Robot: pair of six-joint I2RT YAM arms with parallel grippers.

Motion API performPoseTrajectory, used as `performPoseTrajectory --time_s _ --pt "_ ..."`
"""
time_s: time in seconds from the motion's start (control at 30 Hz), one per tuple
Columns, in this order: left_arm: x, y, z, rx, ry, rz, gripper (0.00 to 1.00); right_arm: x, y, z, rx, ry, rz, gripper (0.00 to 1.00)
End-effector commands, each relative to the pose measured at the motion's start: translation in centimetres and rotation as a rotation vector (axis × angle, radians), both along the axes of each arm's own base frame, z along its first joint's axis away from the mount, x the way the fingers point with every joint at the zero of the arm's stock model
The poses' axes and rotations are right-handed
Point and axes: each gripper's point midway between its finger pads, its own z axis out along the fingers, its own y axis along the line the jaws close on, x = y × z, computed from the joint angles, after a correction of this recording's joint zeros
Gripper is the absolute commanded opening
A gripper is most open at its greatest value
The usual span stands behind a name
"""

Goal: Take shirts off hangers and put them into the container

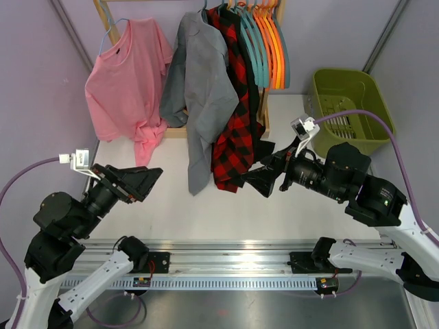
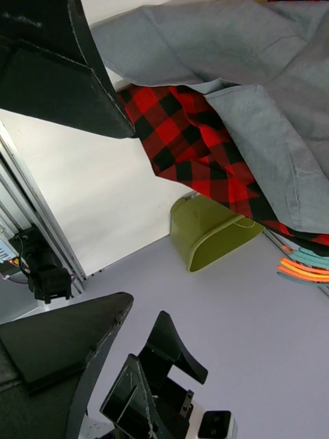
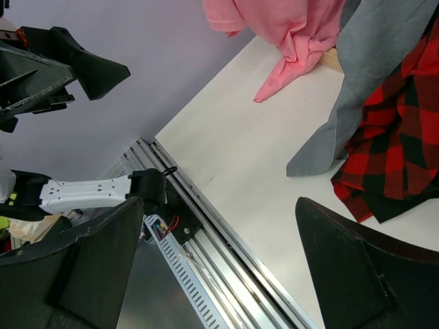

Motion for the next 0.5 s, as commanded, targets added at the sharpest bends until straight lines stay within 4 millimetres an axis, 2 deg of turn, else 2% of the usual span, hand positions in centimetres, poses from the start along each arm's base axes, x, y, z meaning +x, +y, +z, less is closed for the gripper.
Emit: performPoseTrajectory --time_s 0.0,0.1,0.2,0.37,0.47 --pt "-1.4 -0.3 2.6 -0.07 -0.105 -0.062 0.99 -0.7 0.4 2.9 0.086 -0.076 0.049 0.99" --pt "-2.1 -0.4 3.2 -0.085 -0.16 -0.089 0.99 -1.0 0.7 3.3 0.095 -0.089 0.072 0.99" --pt "-2.9 -1.2 3.3 0.005 -0.252 -0.16 0.99 -1.0 0.9 3.5 0.093 -0.096 0.084 0.99" --pt "-2.4 -1.9 2.5 0.061 -0.25 -0.18 0.99 -1.6 1.2 4.4 0.108 -0.133 0.126 0.99" --pt "-1.6 -1.7 1.7 0.069 -0.214 -0.144 0.99 -0.5 1.0 5.9 0.131 -0.191 0.076 0.99"
